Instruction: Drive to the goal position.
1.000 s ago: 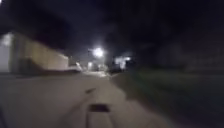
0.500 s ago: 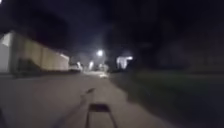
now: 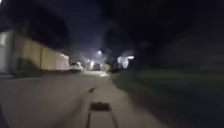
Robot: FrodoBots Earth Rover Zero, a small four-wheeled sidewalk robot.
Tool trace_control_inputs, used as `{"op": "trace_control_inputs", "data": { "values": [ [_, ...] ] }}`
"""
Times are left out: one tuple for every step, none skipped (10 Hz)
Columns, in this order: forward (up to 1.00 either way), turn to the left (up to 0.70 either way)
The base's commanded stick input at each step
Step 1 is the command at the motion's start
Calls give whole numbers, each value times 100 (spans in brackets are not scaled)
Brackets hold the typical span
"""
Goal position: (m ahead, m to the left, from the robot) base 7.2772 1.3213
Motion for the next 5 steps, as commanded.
{"op": "trace_control_inputs", "data": {
  "values": [
    [70,0],
    [70,0],
    [70,0],
    [70,0],
    [70,0]
  ]
}}
